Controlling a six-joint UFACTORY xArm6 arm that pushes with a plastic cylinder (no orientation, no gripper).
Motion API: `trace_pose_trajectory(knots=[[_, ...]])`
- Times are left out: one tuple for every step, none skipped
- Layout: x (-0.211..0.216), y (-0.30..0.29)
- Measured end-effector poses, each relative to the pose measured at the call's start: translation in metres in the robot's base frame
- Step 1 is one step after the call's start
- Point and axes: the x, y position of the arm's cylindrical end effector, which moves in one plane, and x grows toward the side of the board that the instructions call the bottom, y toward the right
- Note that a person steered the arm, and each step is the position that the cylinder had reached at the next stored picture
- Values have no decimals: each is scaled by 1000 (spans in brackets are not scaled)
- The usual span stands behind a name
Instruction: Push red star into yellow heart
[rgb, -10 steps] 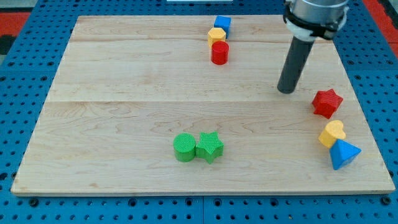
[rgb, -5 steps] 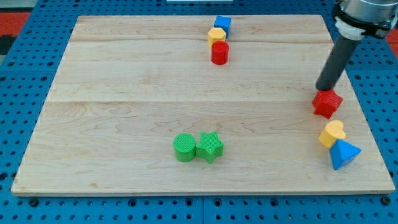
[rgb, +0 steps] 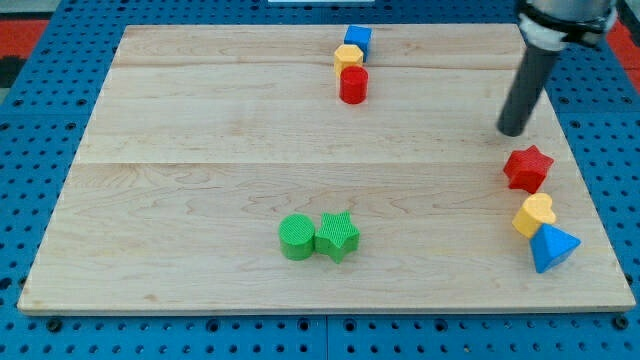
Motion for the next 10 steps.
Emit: trace_pose_trajectory(knots=[[5,22],[21,12],[34,-7],[42,-30],[53,-35],[61,-29],[64,-17],[64,0],[64,1],[41,-20]])
